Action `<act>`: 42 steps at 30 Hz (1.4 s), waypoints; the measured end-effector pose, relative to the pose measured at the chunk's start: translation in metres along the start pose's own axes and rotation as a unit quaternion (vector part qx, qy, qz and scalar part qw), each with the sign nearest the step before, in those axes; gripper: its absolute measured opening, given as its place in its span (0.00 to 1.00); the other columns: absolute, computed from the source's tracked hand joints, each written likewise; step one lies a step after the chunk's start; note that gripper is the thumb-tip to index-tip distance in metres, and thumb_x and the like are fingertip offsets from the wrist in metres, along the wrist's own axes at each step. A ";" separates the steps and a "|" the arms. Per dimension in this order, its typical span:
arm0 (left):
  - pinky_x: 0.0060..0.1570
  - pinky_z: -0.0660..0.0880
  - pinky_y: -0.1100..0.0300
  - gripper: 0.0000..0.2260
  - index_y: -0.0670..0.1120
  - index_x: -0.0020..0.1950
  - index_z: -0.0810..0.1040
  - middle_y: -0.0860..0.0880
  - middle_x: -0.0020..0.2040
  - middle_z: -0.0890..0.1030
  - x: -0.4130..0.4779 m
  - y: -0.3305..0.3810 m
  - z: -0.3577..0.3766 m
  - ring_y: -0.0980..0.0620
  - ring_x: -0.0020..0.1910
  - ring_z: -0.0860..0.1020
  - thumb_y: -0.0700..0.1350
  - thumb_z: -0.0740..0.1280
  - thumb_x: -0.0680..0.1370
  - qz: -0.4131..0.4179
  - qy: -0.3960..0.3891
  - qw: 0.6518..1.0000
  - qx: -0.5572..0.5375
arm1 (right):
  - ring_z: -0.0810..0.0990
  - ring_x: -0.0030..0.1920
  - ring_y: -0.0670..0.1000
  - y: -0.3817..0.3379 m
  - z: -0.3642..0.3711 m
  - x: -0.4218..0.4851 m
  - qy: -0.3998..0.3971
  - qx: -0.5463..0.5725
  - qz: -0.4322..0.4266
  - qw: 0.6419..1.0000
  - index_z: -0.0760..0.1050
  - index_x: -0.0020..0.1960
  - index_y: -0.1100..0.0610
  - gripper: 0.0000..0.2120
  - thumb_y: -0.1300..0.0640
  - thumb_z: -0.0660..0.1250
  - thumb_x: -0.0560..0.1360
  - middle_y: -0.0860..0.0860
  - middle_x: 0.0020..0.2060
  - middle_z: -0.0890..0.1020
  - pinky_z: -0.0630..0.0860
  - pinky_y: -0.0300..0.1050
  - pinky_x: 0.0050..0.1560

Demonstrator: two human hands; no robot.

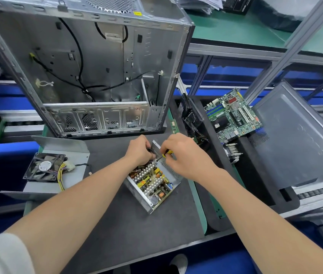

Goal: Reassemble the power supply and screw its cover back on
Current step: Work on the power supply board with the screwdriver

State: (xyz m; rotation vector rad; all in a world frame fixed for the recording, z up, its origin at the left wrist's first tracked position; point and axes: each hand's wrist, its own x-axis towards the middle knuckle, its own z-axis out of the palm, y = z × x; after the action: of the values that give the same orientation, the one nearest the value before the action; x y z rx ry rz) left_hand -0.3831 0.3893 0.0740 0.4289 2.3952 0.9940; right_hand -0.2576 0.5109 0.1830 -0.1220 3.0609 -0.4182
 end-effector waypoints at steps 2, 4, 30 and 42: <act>0.44 0.71 0.55 0.17 0.43 0.52 0.73 0.42 0.55 0.80 0.002 -0.001 0.002 0.44 0.53 0.79 0.42 0.80 0.73 0.000 -0.002 1.000 0.001 | 0.74 0.58 0.54 0.001 0.002 0.001 -0.005 -0.005 -0.002 1.000 0.82 0.56 0.59 0.10 0.65 0.64 0.78 0.54 0.51 0.80 0.73 0.51 0.58; 0.43 0.70 0.56 0.18 0.44 0.51 0.73 0.42 0.54 0.80 0.003 -0.002 0.002 0.44 0.52 0.78 0.43 0.80 0.72 0.001 -0.002 1.000 0.003 | 0.74 0.58 0.54 0.002 0.003 0.002 -0.008 -0.009 -0.004 1.000 0.82 0.57 0.58 0.11 0.65 0.64 0.78 0.54 0.51 0.80 0.72 0.50 0.59; 0.33 0.64 0.59 0.20 0.47 0.48 0.70 0.47 0.49 0.78 0.007 -0.005 0.006 0.50 0.40 0.72 0.44 0.81 0.70 -0.010 -0.017 1.000 0.002 | 0.74 0.56 0.54 0.006 0.009 0.005 -0.009 0.008 -0.007 1.000 0.83 0.57 0.59 0.13 0.67 0.64 0.77 0.54 0.50 0.81 0.71 0.47 0.57; 0.32 0.64 0.59 0.20 0.48 0.47 0.70 0.46 0.49 0.79 0.007 -0.004 0.005 0.51 0.40 0.73 0.44 0.82 0.70 -0.009 -0.021 1.000 0.001 | 0.74 0.58 0.53 0.006 0.006 0.010 -0.030 -0.001 -0.006 1.000 0.82 0.58 0.57 0.13 0.65 0.64 0.77 0.53 0.51 0.81 0.73 0.52 0.59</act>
State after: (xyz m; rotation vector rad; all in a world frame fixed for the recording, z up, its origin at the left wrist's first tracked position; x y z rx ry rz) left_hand -0.3862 0.3927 0.0659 0.4254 2.3588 0.9652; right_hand -0.2672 0.5147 0.1750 -0.1500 3.0022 -0.4048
